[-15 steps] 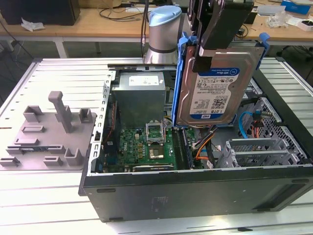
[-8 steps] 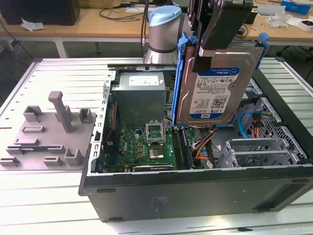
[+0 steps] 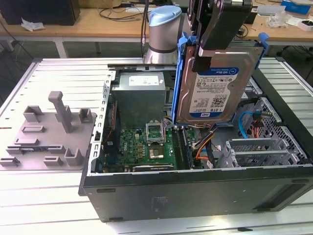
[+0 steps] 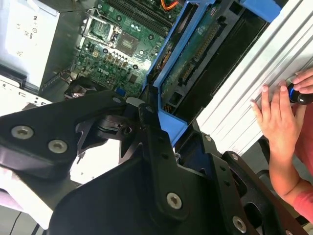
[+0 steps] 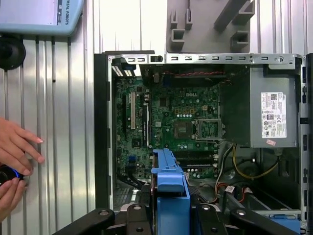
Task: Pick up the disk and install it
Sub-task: 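Insert the disk into the insertion slot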
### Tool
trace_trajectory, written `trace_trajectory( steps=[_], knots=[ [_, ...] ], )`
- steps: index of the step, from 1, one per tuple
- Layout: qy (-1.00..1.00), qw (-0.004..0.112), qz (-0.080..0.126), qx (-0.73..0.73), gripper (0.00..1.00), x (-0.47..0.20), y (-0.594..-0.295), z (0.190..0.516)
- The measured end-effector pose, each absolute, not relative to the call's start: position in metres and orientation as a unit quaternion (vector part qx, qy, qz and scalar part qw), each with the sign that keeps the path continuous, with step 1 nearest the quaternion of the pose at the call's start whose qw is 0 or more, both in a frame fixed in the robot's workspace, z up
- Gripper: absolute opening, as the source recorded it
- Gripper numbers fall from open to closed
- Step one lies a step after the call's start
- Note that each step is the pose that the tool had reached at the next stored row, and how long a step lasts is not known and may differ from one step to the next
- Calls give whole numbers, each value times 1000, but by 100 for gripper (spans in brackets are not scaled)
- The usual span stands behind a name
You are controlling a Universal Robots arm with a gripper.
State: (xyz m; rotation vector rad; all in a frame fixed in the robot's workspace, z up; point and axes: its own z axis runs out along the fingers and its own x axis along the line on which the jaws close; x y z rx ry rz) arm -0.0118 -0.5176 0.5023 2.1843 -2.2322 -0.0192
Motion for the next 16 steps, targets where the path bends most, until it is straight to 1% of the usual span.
trace_trajectory(
  steps=[6, 16],
  knots=[
    [-715, 6, -9, 699, 37, -12, -518, 502],
    [-715, 5, -9, 699, 37, -8, -520, 502]
  ],
)
